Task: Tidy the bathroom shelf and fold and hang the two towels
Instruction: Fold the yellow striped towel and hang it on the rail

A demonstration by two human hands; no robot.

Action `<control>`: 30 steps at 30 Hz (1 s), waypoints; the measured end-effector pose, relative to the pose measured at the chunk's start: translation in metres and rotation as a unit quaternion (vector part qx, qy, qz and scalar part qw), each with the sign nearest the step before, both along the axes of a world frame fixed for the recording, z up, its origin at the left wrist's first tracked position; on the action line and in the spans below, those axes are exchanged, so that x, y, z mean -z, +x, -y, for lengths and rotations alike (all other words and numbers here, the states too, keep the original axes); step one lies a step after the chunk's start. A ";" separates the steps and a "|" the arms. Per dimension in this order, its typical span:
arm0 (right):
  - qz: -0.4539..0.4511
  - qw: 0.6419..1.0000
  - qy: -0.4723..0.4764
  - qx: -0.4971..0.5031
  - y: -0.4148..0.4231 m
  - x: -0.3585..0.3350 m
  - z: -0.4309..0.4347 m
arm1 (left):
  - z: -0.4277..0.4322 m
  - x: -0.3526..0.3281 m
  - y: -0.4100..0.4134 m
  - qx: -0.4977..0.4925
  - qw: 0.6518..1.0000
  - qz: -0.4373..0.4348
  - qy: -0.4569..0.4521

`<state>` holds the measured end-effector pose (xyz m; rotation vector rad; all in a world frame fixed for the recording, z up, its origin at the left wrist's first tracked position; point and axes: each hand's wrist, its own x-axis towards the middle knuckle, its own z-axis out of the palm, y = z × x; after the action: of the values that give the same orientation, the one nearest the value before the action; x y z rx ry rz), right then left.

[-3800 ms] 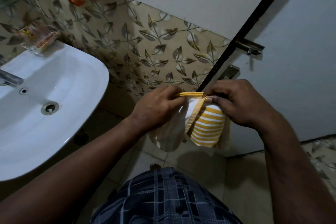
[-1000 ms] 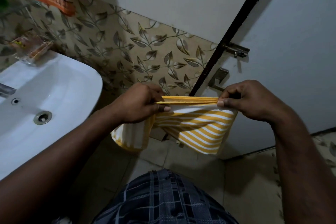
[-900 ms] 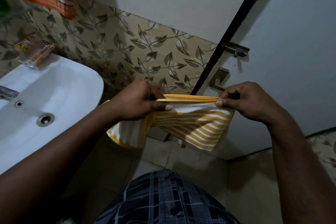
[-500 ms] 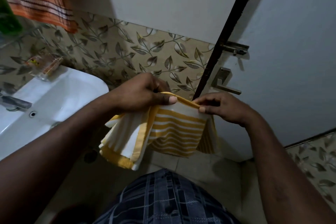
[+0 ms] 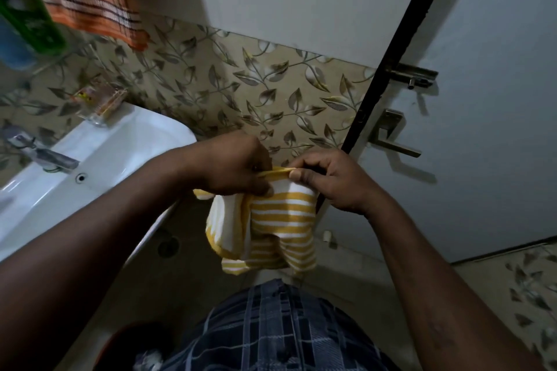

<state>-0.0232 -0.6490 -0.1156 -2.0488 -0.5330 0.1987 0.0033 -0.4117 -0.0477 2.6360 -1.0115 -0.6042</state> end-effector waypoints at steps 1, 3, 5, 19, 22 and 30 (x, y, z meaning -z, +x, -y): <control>0.021 0.999 -0.030 -0.004 0.000 0.001 -0.003 | 0.000 0.000 -0.001 0.004 0.999 -0.002 0.050; 0.045 0.996 -0.071 -0.011 0.000 0.002 -0.007 | 0.003 0.002 -0.006 0.004 0.992 -0.005 0.124; 0.061 0.993 -0.099 -0.023 0.000 0.000 -0.011 | 0.007 0.009 -0.011 -0.014 0.985 -0.004 0.171; 0.094 0.984 -0.151 0.026 0.008 -0.005 0.035 | -0.017 0.033 -0.009 -0.096 0.979 0.098 0.149; 0.081 0.986 -0.136 0.059 0.010 -0.003 0.049 | -0.027 0.028 -0.010 -0.066 0.988 0.138 0.032; -0.010 0.997 -0.040 0.064 0.009 0.010 0.048 | -0.014 -0.001 -0.018 -0.058 0.975 0.093 -0.195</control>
<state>-0.0147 -0.6970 -0.1260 -2.1490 -0.3854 0.1660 -0.0143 -0.3975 -0.0469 2.4061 -0.9083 -0.1163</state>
